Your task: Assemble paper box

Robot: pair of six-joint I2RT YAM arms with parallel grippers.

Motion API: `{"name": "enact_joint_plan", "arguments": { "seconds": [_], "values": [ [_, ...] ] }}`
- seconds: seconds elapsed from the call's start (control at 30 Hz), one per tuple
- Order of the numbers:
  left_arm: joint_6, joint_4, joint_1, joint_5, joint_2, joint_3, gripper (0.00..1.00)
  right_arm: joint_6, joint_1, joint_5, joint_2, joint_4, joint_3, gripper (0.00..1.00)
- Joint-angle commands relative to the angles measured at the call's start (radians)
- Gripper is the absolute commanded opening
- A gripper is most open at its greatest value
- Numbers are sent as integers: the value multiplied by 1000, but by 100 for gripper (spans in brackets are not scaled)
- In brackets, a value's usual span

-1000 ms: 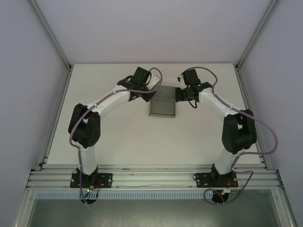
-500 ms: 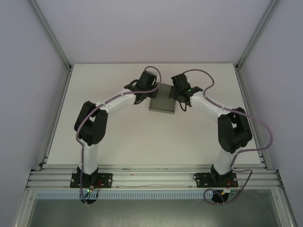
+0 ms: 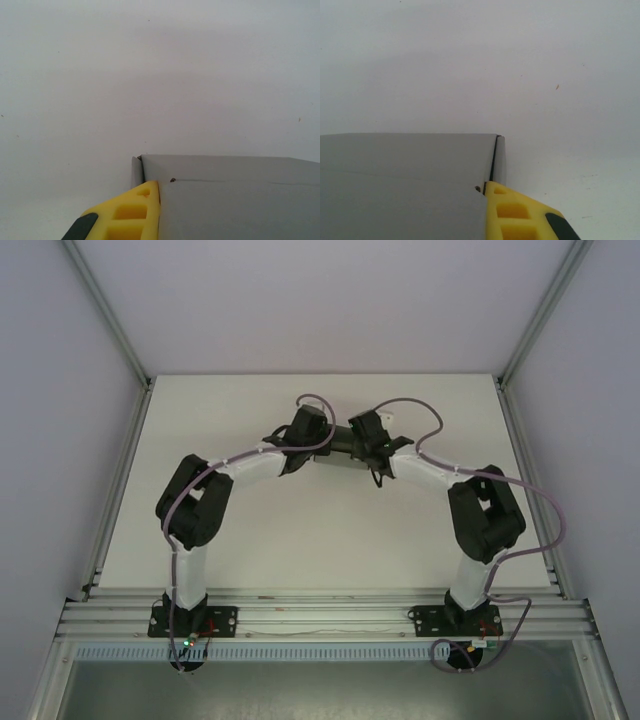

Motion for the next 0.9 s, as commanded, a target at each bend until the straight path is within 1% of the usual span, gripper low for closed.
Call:
{"name": "enact_joint_plan", "arguments": {
  "seconds": [0.0, 0.07, 0.1, 0.17, 0.2, 0.23, 0.37, 0.4, 0.43, 0.53, 0.67, 0.7, 0.77, 0.87],
  "values": [
    [-54, -22, -41, 75, -21, -74, 0, -48, 56, 15, -31, 130, -57, 0],
    [-49, -15, -42, 74, -49, -116, 14, -92, 76, 48, -46, 192, -113, 0],
    [-51, -10, -42, 70, -65, -137, 16, -116, 84, 66, -51, 221, -142, 0],
    [-52, 1, -42, 85, -115, -177, 27, -150, 96, 100, -61, 269, -194, 0],
    [-50, 4, -42, 90, -133, -192, 36, -167, 98, 100, -65, 297, -221, 0],
    [-45, -2, -42, 99, -154, -201, 47, -179, 101, 103, -69, 328, -248, 0],
    [-60, -52, -42, 105, -228, -214, 79, -222, 110, 103, -75, 384, -311, 0],
    [-63, -66, -42, 105, -245, -217, 91, -238, 113, 101, -73, 391, -318, 0],
    [-66, -92, -43, 96, -264, -215, 100, -254, 119, 111, -71, 404, -328, 0],
    [-71, -167, -42, 59, -320, -211, 100, -295, 135, 132, -62, 428, -344, 0],
    [-117, -290, -29, -65, -367, -179, 100, -321, 139, 118, -73, 497, -387, 0],
    [-131, -323, -15, -73, -365, -158, 100, -328, 139, 110, -75, 505, -391, 0],
    [-168, -375, 26, -65, -357, -122, 100, -342, 143, 105, -75, 515, -401, 0],
    [-202, -341, 83, -9, -344, -112, 100, -350, 147, 105, -68, 531, -410, 0]
  ]
}}
